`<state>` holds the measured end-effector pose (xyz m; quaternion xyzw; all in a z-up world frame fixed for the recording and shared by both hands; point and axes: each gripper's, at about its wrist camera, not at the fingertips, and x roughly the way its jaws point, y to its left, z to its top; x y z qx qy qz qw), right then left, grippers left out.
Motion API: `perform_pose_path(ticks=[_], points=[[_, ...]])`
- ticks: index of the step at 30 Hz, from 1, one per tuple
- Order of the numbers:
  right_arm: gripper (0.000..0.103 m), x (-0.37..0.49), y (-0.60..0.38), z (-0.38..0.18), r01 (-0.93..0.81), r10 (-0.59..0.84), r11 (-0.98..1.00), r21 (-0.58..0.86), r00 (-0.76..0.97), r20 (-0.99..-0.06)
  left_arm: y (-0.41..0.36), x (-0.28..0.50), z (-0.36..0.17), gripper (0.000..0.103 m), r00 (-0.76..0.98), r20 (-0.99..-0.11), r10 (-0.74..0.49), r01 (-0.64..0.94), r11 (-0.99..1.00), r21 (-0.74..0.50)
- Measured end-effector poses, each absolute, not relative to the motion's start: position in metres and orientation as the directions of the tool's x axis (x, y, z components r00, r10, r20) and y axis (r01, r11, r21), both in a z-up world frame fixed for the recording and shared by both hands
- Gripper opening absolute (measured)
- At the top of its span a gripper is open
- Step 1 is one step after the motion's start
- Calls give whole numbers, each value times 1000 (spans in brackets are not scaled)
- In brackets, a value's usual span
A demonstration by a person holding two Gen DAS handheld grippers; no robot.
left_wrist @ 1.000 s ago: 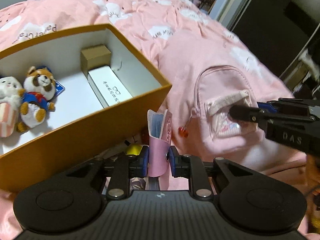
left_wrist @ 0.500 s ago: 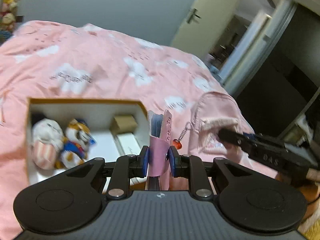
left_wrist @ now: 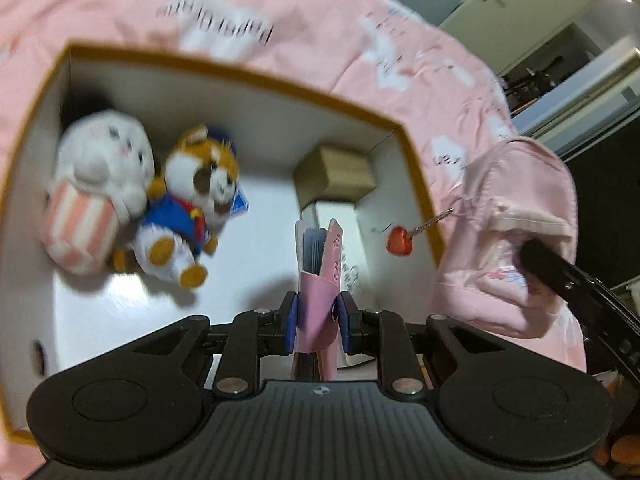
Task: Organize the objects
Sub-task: 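Lift the pouch and card holder and carry both over the orange box, then lower the pink card holder into the orange box and open the left tool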
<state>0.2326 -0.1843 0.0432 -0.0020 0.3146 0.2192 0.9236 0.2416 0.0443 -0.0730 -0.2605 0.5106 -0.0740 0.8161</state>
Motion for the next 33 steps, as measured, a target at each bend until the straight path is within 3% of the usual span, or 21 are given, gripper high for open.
perform_pose_path(ticks=[14,24,33], points=[[20,241,-178,21,-370,350,924,99,712,-608,40,263,-116,23,344,-844,-412,-261,821,-508],[20,244,-175,15,-376,344,922,89,695,-632,20,275,-112,34,247,-941,-233,-166,946,-278],[20,243,-174,15,-380,337,922,74,692,-638,19,287,-117,37,167,-958,-232,-205,942,-264]])
